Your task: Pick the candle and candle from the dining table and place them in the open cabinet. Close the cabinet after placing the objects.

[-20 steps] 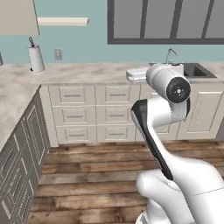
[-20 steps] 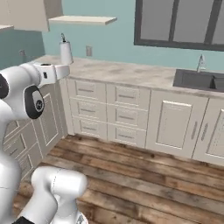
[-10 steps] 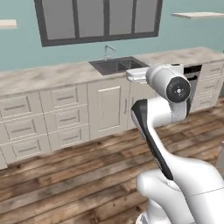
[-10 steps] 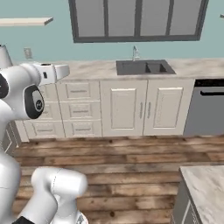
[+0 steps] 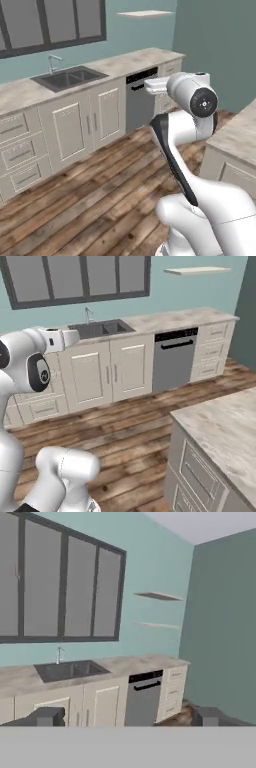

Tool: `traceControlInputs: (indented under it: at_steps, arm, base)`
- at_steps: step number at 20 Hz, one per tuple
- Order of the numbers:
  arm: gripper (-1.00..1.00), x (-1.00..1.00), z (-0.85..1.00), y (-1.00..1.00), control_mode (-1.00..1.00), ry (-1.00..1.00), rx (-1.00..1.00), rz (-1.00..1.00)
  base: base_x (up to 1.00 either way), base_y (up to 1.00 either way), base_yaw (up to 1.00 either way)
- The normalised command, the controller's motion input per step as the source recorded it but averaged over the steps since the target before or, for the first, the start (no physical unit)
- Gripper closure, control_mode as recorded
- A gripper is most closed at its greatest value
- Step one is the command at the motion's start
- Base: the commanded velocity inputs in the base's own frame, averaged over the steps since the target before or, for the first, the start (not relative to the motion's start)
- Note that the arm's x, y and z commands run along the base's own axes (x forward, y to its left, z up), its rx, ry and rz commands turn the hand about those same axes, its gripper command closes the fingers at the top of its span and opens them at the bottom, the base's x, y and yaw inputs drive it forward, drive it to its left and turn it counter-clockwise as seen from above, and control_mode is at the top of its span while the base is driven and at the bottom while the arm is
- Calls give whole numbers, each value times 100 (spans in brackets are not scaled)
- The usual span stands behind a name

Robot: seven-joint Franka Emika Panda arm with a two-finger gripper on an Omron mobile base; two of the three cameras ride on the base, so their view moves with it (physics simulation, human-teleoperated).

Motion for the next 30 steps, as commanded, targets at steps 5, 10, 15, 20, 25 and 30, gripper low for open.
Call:
traceControlInputs:
  at_steps: [5,10,15,20,25,30]
  arm:
    - [-100,0,0,0,100,0,0,0]
    - [-100,0,0,0,100,0,0,0]
    - [-100,0,0,0,100,0,0,0]
    - [-100,0,0,0,100,0,0,0]
    - [-100,0,0,0,100,0,0,0]
    - [-100,0,0,0,100,0,0,0]
  base:
    - [-20,29,-62]
    - [-26,18,-61]
    - [-26,-32,-47]
    - [-14,-56,-37]
    - [1,-47,-34]
    - [32,-16,-41]
